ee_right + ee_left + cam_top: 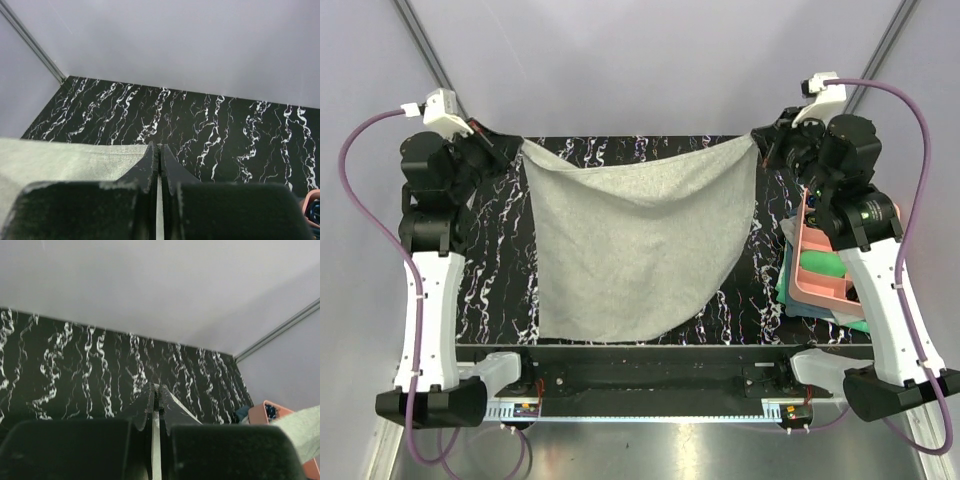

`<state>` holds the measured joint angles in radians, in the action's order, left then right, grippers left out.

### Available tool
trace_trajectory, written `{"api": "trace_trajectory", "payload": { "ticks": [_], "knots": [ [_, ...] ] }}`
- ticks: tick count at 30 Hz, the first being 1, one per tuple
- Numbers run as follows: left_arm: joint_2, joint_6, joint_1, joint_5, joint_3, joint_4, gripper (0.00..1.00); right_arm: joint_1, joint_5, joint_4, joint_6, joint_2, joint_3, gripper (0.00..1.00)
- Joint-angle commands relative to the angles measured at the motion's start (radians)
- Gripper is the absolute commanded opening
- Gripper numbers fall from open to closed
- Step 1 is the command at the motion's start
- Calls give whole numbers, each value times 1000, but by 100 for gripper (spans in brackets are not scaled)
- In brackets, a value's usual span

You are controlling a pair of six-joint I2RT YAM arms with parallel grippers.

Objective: Fold the napkin, place the utensils inside, and roll it up
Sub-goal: Flatten the napkin out

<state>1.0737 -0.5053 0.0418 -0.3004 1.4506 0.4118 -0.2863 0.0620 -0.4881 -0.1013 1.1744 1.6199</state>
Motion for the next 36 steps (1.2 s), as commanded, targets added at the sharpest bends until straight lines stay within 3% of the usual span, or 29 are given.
{"api": "trace_trajectory", "payload": {
  "ticks": [1, 11, 21, 28, 32, 36],
  "knots": [
    [-30, 10, 1, -49, 31, -65, 0, -4, -4, 45, 18, -58, 18, 0],
    [-187, 8, 0, -39, 11, -61, 0, -5, 81, 33, 41, -160, 38, 0],
    [-218, -70, 0, -78, 148, -22, 0, -5, 124, -27, 5, -164, 170, 0],
    [16, -102, 0, -94, 177, -87, 0, 16, -57, 37, 83, 45, 187, 0],
    [225, -81, 1, -39, 195, -123, 0, 140, -18, 144, 40, 214, 140, 0],
    [553, -79, 0, -92, 264, -178, 0, 225, 59, 265, 11, 468, 123, 0]
  ]
}}
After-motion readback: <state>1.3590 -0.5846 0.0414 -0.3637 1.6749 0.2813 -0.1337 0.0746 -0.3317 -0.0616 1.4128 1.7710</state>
